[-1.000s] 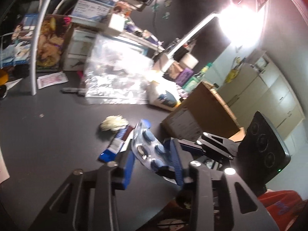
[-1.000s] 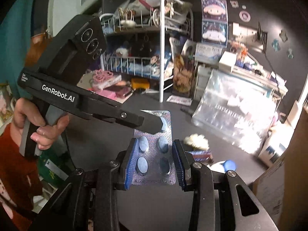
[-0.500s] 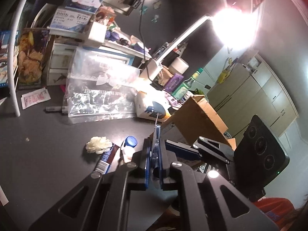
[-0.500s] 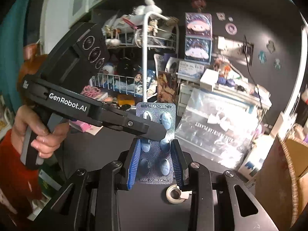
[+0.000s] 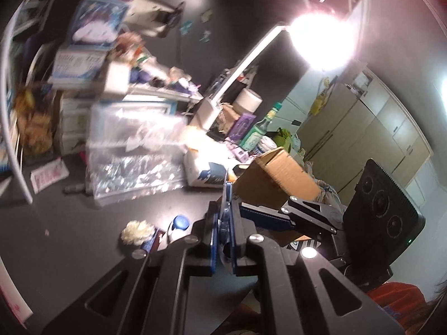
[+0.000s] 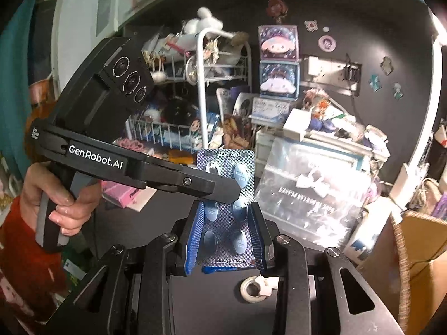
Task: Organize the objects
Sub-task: 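Lift the blue-pill blister pack into the box and open the right gripper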
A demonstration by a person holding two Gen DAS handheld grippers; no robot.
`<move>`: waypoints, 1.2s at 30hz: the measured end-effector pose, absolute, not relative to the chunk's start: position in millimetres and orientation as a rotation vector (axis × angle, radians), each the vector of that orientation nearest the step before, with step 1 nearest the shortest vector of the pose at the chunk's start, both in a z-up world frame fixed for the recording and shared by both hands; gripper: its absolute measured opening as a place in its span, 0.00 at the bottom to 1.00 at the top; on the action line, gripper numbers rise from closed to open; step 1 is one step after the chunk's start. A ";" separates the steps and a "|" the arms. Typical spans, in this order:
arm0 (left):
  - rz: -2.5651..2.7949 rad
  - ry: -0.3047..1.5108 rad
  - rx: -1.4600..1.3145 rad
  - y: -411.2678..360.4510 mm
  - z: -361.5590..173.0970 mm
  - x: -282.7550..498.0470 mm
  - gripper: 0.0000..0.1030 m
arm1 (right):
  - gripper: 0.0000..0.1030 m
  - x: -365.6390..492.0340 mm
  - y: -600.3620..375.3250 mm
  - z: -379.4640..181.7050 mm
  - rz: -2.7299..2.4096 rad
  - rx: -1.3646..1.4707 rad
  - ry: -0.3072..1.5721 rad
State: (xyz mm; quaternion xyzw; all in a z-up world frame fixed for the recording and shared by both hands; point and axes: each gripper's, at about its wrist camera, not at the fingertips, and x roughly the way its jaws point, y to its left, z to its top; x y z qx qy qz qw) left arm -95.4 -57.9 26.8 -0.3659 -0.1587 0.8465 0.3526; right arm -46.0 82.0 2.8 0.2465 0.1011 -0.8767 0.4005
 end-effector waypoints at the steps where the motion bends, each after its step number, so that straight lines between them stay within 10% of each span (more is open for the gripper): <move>1: 2.186 -0.387 -0.937 -51.1 36.5 -96.8 0.05 | 0.27 -46.2 84.4 8.4 -2.226 0.623 0.253; 30: 1.974 -0.159 -1.075 156.3 54.1 -164.8 0.05 | 0.18 -87.2 260.3 40.4 -2.433 0.808 0.191; 33: 1.991 -0.106 -1.098 161.6 50.8 -163.1 0.14 | 0.18 -92.8 263.3 28.6 -2.429 0.857 0.216; 36: 2.031 -0.067 -1.086 161.4 56.0 -158.6 0.54 | 0.18 -96.2 266.0 20.9 -2.421 0.895 0.231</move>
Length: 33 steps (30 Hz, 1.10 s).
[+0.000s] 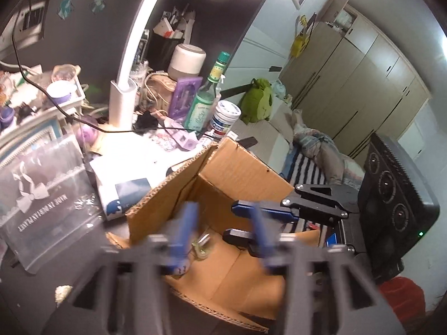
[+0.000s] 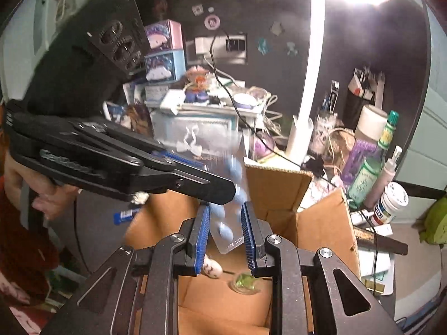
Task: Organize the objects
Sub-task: 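Lift the blue-pill blister pack into the box and open the right gripper, then move the right gripper back and grasp the white tape roll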
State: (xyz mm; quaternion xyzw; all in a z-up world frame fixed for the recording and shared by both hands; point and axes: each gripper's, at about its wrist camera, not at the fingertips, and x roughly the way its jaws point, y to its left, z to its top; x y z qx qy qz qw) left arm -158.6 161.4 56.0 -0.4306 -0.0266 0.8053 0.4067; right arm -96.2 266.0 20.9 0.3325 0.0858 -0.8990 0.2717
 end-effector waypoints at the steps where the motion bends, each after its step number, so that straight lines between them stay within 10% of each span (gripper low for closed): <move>1: 2.054 -0.046 -1.073 159.7 59.6 -156.6 0.56 | 0.19 -97.4 267.4 19.1 -2.417 0.907 0.226; 19: 2.416 -0.045 -0.910 42.5 88.8 -111.4 0.79 | 0.41 -72.9 220.3 42.6 -2.318 0.773 0.251; 33: 2.658 -0.133 -1.002 -72.3 2.2 -67.7 0.80 | 0.52 -33.9 99.2 -30.3 -2.021 0.870 0.239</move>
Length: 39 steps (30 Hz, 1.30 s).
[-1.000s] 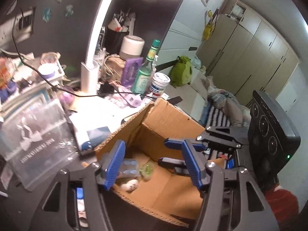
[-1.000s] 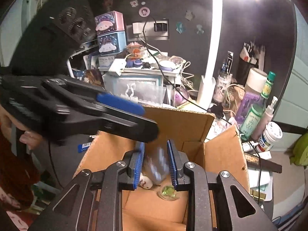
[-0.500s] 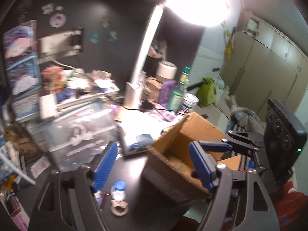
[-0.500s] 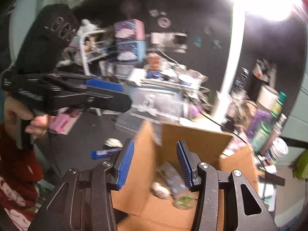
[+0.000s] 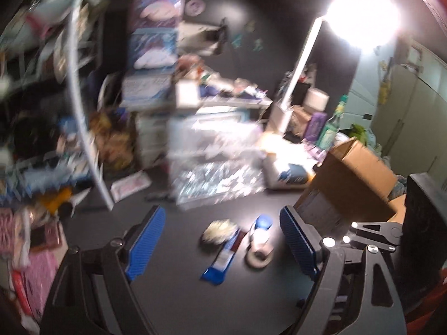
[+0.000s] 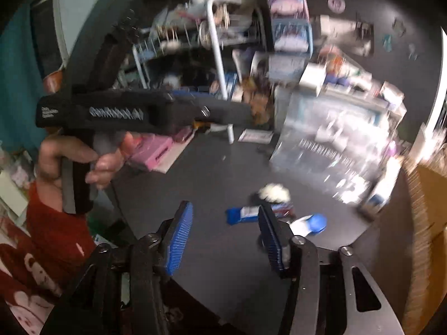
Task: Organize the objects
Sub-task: 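Move the right gripper back and grasp the white tape roll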
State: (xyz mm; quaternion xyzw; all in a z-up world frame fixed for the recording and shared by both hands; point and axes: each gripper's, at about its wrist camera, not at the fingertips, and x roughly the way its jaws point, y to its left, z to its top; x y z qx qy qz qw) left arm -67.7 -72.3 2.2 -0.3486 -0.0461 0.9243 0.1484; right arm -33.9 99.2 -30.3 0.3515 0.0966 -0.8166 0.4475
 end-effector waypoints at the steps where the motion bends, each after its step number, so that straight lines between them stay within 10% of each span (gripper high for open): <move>1: 2.661 -0.142 -1.022 -76.9 -6.3 -65.7 0.80 | 0.55 -33.6 95.2 -43.5 -2.032 0.882 0.247; 12: 2.640 -0.218 -1.177 -99.7 -61.0 -51.8 0.80 | 0.55 -68.2 90.6 -137.7 -2.208 1.058 0.340; 30: 2.409 -0.231 -1.197 -71.2 -50.7 -54.4 0.79 | 0.37 -62.6 78.8 -120.6 -2.112 0.952 0.369; 39: 2.278 -0.204 -1.140 -45.4 -8.9 -48.6 0.45 | 0.37 -18.0 68.2 -48.8 -2.054 0.702 0.409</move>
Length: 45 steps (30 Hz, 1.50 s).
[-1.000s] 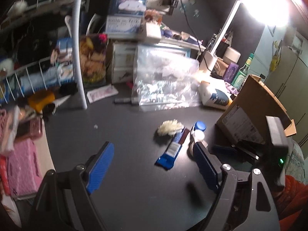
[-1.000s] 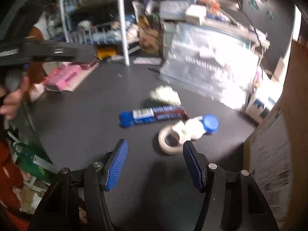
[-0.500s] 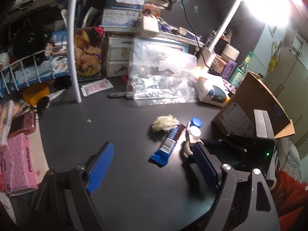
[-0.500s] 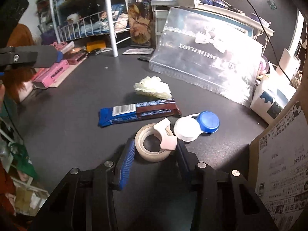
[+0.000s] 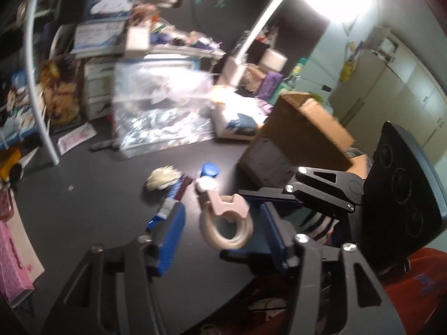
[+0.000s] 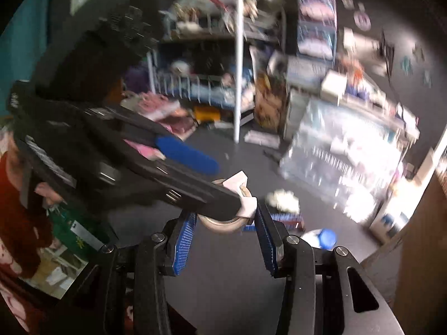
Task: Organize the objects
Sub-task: 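Move the right gripper back and grasp the white tape roll, then carry the tape roll into the box and release it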
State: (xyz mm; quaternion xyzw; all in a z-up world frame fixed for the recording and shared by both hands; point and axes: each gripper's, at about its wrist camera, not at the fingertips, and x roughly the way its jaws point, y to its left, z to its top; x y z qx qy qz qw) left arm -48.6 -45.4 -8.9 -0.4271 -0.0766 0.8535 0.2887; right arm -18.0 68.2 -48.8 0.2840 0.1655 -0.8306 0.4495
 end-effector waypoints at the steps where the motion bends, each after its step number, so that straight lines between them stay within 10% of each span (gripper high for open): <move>1: 2.277 -0.206 -1.128 -44.0 -5.2 -47.6 0.40 | 0.37 -14.4 66.7 -40.7 -2.060 0.678 0.427; 34: 2.052 0.099 -1.096 180.8 62.5 -155.9 0.34 | 0.37 -96.5 256.6 36.3 -2.349 0.815 0.335; 38: 2.090 0.104 -1.087 185.4 63.2 -160.3 0.59 | 0.46 -100.2 263.2 32.7 -2.362 0.836 0.368; 45: 2.125 0.110 -1.079 175.5 67.3 -159.5 0.64 | 0.58 -107.2 271.7 29.8 -2.379 0.834 0.359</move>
